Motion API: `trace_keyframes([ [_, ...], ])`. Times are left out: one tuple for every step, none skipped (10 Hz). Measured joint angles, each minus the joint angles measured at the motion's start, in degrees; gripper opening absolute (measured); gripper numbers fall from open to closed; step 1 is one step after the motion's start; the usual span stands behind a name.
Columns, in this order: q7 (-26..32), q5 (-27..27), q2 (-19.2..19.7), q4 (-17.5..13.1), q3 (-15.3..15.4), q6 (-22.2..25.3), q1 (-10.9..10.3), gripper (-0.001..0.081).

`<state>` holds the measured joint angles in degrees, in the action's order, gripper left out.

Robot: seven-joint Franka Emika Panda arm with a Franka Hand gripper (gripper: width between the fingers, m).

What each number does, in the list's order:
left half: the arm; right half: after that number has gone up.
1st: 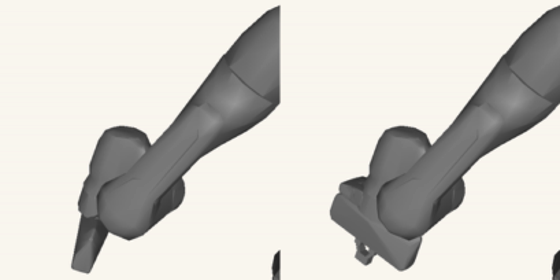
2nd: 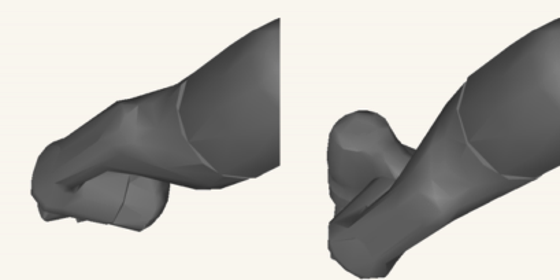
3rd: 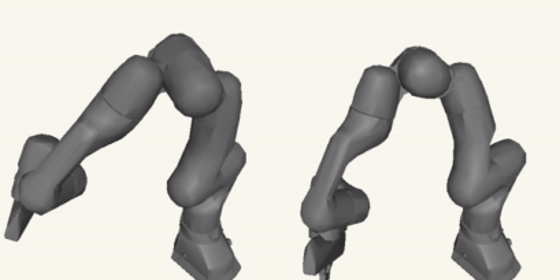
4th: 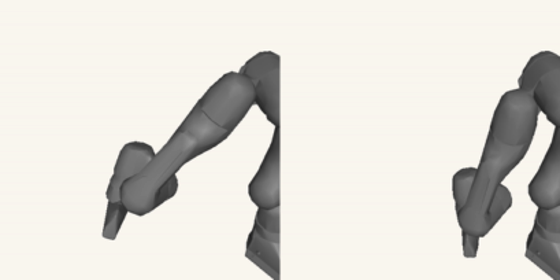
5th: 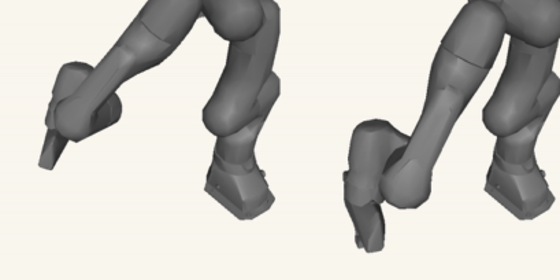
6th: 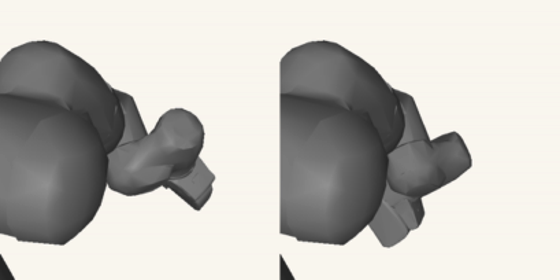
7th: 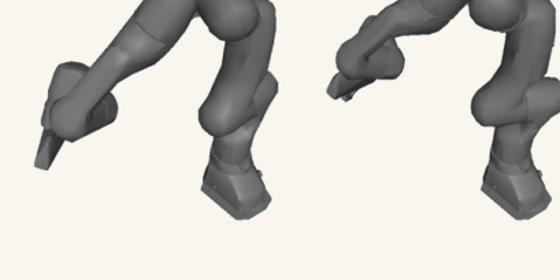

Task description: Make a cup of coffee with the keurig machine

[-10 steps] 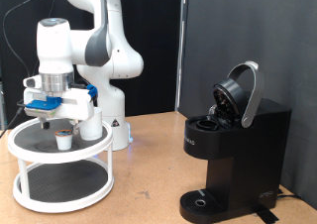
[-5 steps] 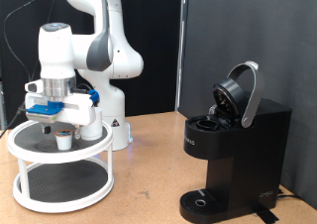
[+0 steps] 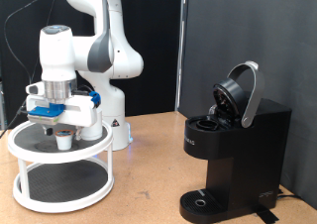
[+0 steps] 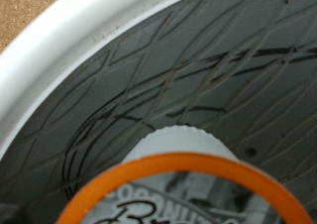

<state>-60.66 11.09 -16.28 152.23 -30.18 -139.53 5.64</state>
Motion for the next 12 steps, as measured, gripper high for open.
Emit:
trace_keyframes([
  [0.0,0.0,0.0,0.0,0.0,0.0,0.0,0.0714],
  [0.0,-0.2,0.0,0.0,0.0,0.0,0.0,0.0579],
  [0.0,-0.4,0.0,-0.2,0.0,0.0,0.0,0.0466],
  [0.0,-0.6,0.0,-0.2,0.0,0.1,0.0,0.0466],
  [0.0,-0.9,0.0,-0.3,0.0,0.2,0.0,0.0466],
  [0.0,-1.4,0.0,-0.6,0.0,0.5,0.0,0.0466],
  [0.0,-2.1,-0.1,-0.9,0.0,0.8,0.0,0.0466],
  [0.1,-2.7,-0.2,-1.5,0.0,1.6,0.1,0.0466],
  [0.4,-3.1,-0.5,-2.0,0.0,2.3,0.2,0.0466],
  [0.6,-3.4,-0.8,-2.4,0.0,2.8,0.3,0.0466],
  [0.6,-3.4,-1.0,-2.8,0.0,3.0,0.5,0.0466],
  [0.6,-3.4,-1.4,-3.2,0.0,3.3,0.6,0.0466],
])
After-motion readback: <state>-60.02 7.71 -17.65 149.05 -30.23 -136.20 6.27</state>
